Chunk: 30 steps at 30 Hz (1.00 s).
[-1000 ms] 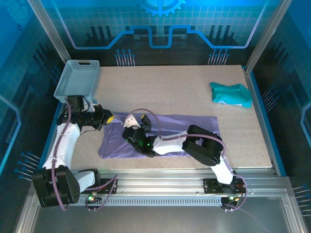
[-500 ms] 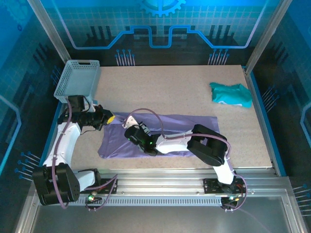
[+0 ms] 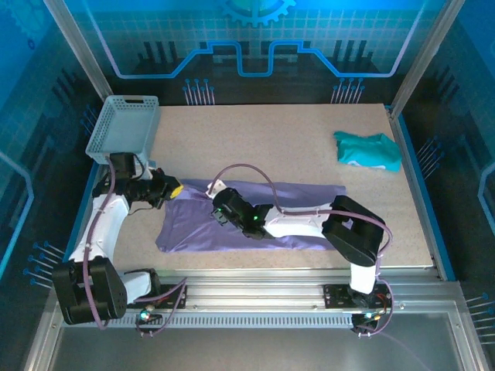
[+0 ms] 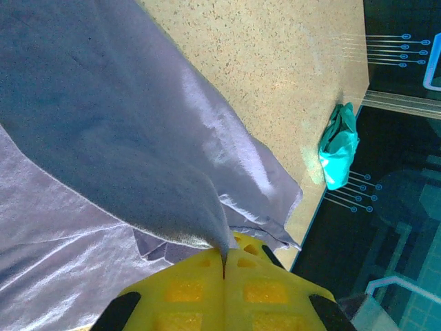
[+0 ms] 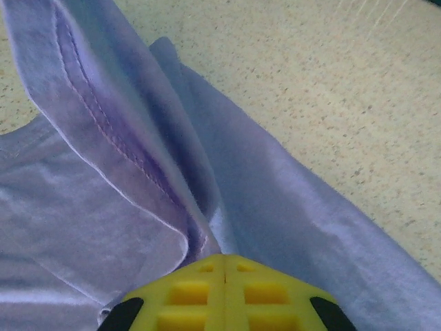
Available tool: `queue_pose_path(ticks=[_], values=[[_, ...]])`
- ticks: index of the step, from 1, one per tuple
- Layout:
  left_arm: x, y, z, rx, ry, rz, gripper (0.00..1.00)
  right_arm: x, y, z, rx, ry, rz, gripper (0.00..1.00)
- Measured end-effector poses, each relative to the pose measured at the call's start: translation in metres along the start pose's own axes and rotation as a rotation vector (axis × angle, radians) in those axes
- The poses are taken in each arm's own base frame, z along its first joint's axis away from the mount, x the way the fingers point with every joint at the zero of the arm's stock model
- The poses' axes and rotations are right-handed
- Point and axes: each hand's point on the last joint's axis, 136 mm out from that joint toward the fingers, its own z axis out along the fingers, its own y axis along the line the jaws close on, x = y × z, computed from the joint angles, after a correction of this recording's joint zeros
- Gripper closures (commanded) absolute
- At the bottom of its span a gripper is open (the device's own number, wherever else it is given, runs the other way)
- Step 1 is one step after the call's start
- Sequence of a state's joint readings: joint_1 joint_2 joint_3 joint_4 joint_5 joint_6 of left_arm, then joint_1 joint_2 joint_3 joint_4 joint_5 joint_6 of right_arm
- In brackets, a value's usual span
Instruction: Fold the inside-out t-shirt
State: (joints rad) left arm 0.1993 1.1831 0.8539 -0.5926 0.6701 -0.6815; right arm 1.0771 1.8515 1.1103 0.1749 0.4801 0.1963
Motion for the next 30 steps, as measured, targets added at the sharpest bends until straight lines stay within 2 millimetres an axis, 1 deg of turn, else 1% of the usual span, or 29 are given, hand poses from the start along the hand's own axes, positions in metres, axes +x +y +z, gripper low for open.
queue_pose_path(ticks=[2,4,8,11,12,16,18,19,21,25,30], values=[[0.0,0.0,0.0,-0.001,0.001,-0.001,1.0,0.009,0.002,0.002,-0.036,0.025,0.006,1.0],[0.001,0.002,0.001,-0.002,0.002,-0.003,1.0,0.015,0.01,0.001,-0.083,0.049,0.002,1.0],[0.002,0.005,0.002,-0.008,0.008,-0.008,1.0,0.023,0.021,-0.003,-0.157,0.096,-0.009,1.0],[0.004,0.009,0.004,-0.014,0.014,-0.015,1.0,0.021,0.025,-0.007,-0.182,0.119,-0.014,1.0],[0.005,0.01,0.004,-0.015,0.016,-0.017,1.0,0.019,0.026,-0.008,-0.188,0.119,-0.014,0.97],[0.007,0.014,0.006,-0.021,0.021,-0.024,1.0,0.017,0.032,-0.012,-0.223,0.12,0.003,0.75],[0.007,0.014,0.006,-0.021,0.021,-0.024,1.0,0.018,0.036,-0.011,-0.24,0.126,0.01,0.68],[0.007,0.014,0.006,-0.021,0.021,-0.024,1.0,0.019,0.04,-0.009,-0.25,0.128,0.014,0.65],[0.007,0.014,0.006,-0.02,0.021,-0.024,1.0,0.019,0.049,-0.002,-0.264,0.135,0.017,0.62],[0.007,0.014,0.006,-0.021,0.021,-0.024,1.0,0.022,0.065,0.019,-0.279,0.149,0.019,0.59],[0.007,0.014,0.006,-0.02,0.021,-0.021,1.0,0.033,0.071,0.039,-0.274,0.181,0.025,0.56]])
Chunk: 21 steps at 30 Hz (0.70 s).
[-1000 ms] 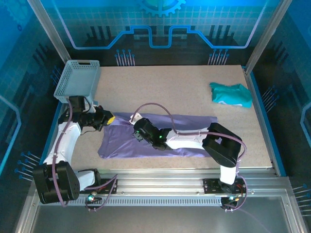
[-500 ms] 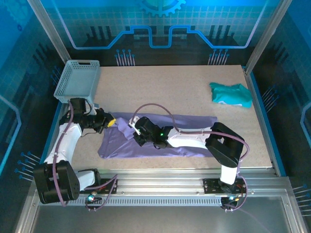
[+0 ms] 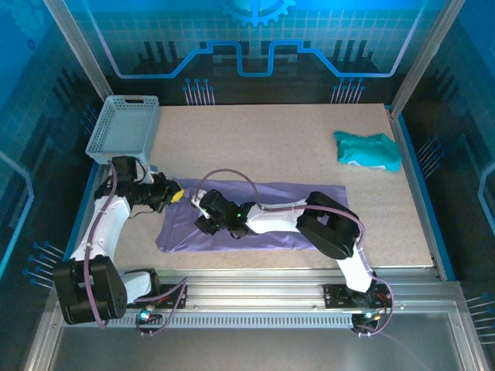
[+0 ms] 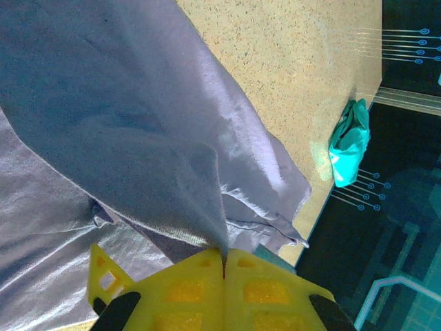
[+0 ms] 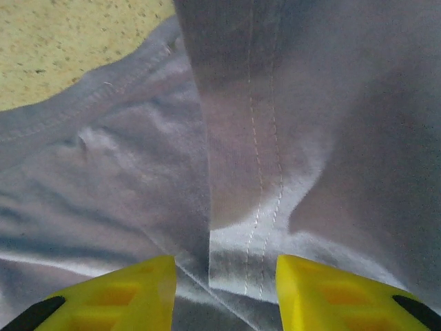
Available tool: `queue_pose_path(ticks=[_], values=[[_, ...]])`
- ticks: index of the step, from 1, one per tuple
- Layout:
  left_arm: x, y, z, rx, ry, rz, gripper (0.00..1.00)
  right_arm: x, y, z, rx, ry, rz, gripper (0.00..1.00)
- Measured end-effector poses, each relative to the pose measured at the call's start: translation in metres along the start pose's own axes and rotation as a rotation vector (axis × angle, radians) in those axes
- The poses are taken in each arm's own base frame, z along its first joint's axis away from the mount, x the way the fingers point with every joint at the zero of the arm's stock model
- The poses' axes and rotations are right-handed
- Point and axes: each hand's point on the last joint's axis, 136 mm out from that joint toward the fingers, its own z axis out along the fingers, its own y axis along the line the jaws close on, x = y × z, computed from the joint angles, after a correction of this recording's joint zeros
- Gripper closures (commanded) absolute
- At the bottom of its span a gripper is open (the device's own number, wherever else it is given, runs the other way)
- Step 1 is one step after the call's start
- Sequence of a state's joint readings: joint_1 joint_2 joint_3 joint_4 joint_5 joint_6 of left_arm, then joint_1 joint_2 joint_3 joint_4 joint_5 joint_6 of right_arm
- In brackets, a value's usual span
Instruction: Fold the inside-out t-shirt
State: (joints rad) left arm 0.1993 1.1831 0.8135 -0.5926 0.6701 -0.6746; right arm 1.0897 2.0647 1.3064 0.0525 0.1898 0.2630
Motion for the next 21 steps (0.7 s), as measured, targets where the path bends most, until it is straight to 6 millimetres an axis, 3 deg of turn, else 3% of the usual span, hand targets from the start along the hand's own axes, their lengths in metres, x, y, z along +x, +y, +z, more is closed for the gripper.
queue_pose_path(ticks=[8,14,21], values=[[0.0,0.0,0.0,0.0,0.0,0.0,1.0,0.01,-0.006,0.022,0.018,0.04,0.023,0.61],[0.0,0.0,0.0,0.0,0.0,0.0,1.0,0.008,-0.016,0.023,0.028,0.05,0.064,0.85],[0.0,0.0,0.0,0.0,0.0,0.0,1.0,0.006,-0.018,0.023,-0.005,0.048,0.094,1.0]])
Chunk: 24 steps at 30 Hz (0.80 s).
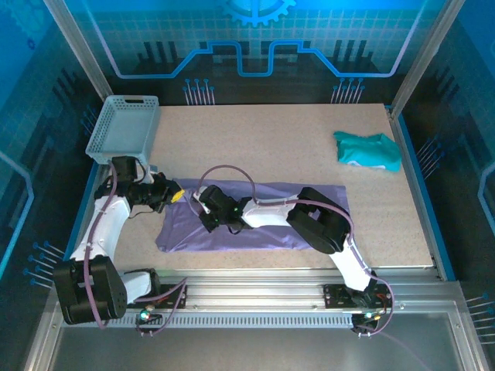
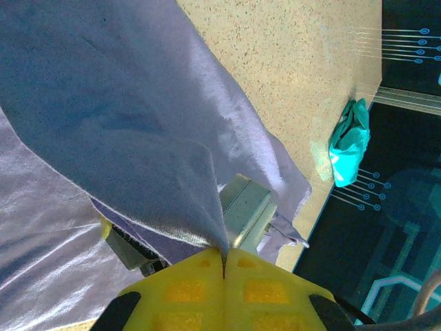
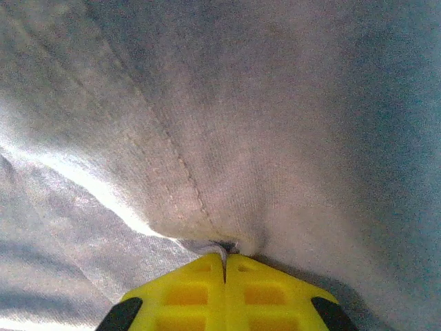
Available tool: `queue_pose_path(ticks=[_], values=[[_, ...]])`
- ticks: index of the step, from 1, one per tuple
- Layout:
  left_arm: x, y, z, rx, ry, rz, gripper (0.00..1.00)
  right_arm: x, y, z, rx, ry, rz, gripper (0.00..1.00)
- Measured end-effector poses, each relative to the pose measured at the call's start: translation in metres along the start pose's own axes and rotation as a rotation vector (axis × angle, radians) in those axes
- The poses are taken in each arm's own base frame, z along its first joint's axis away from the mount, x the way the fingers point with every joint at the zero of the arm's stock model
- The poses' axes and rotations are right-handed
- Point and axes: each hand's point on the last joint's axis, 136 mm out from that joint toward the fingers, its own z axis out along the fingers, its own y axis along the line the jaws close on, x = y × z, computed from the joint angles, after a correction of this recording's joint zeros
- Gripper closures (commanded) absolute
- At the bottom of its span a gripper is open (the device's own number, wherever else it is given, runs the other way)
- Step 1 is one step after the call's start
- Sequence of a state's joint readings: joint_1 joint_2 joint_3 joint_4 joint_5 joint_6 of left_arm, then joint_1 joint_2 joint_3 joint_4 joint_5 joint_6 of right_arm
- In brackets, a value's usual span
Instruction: Fold the inside-out t-shirt
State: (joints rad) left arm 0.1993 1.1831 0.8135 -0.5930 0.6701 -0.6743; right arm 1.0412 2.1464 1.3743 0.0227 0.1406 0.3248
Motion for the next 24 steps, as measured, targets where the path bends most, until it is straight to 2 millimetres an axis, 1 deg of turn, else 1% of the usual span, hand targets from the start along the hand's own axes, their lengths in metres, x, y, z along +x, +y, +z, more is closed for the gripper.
queue_pose_path(ticks=[4,7,9,14,17,19,24], values=[[0.0,0.0,0.0,0.0,0.0,0.0,1.0,-0.001,0.002,-0.002,-0.029,0.004,0.009,1.0],[0.0,0.0,0.0,0.0,-0.001,0.0,1.0,-0.001,0.005,-0.009,-0.052,0.005,0.016,1.0],[0.0,0.0,0.0,0.0,-0.001,-0.001,1.0,-0.003,0.007,-0.018,-0.07,0.0,0.016,1.0],[0.0,0.001,0.0,0.0,-0.002,0.001,1.0,-0.021,0.015,-0.055,-0.119,-0.042,0.008,1.0],[0.001,0.006,0.001,-0.011,-0.001,0.003,1.0,-0.029,0.019,-0.071,-0.142,-0.058,-0.006,1.0],[0.003,0.011,0.003,-0.021,0.002,0.005,1.0,-0.028,0.021,-0.075,-0.153,-0.05,-0.018,1.0],[0.008,0.023,0.006,-0.045,0.005,-0.007,1.0,-0.011,0.022,-0.075,-0.165,0.019,-0.046,1.0]])
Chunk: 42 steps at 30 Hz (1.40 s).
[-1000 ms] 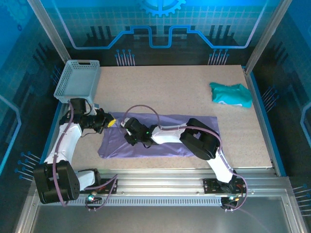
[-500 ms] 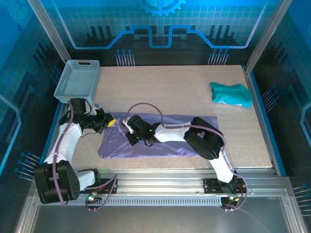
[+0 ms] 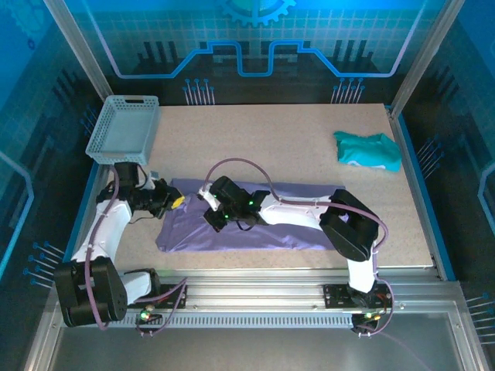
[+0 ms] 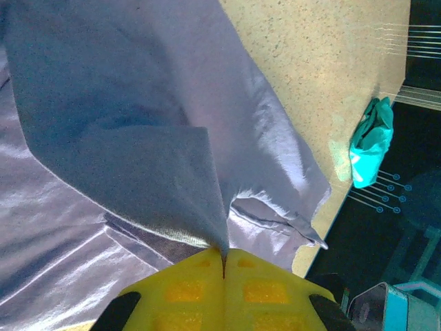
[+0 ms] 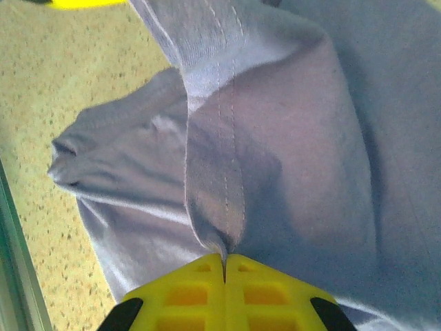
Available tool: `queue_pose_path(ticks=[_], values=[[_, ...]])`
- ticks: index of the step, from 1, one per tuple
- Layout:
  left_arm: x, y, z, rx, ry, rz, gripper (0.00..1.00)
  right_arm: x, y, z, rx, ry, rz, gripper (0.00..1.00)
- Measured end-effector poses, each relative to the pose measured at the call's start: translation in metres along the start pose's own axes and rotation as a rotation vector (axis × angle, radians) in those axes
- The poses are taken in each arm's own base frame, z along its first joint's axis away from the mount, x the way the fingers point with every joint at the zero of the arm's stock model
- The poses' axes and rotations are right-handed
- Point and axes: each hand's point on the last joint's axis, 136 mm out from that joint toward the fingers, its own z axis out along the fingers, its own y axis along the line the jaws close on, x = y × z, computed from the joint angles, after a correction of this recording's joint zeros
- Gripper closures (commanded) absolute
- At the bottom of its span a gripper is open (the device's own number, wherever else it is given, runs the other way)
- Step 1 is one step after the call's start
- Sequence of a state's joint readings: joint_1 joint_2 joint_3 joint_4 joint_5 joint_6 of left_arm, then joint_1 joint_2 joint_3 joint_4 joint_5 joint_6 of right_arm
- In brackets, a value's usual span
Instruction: Fold the inside-out t-shirt
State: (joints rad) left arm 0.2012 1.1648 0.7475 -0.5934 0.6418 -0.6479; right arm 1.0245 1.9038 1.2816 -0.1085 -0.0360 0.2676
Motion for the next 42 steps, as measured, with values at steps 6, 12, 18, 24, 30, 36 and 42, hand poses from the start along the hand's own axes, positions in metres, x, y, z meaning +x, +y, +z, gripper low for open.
queue_pose_path(ticks=[6,12,18,24,30,36,42], values=[[0.014,0.025,0.004,-0.04,0.001,-0.024,1.0,0.016,0.003,0.0,-0.026,0.06,-0.01,0.98],[0.028,0.039,-0.006,-0.059,-0.058,-0.016,0.64,0.031,0.009,0.003,-0.07,0.118,-0.029,0.9],[0.023,0.039,-0.029,-0.088,-0.216,0.029,0.39,0.046,0.013,0.001,-0.111,0.179,-0.07,0.77],[0.005,0.043,-0.039,-0.163,-0.304,0.053,0.36,0.056,0.009,-0.005,-0.133,0.212,-0.085,0.7],[-0.003,0.025,-0.026,-0.153,-0.29,0.134,0.37,0.05,0.002,-0.015,-0.142,0.176,-0.04,0.68],[-0.001,0.021,0.037,-0.169,-0.142,0.156,0.47,0.032,-0.01,-0.007,-0.107,0.114,0.108,0.7],[-0.009,0.064,0.074,-0.265,-0.102,0.075,0.47,0.057,-0.027,0.017,-0.036,0.178,0.234,0.72]])
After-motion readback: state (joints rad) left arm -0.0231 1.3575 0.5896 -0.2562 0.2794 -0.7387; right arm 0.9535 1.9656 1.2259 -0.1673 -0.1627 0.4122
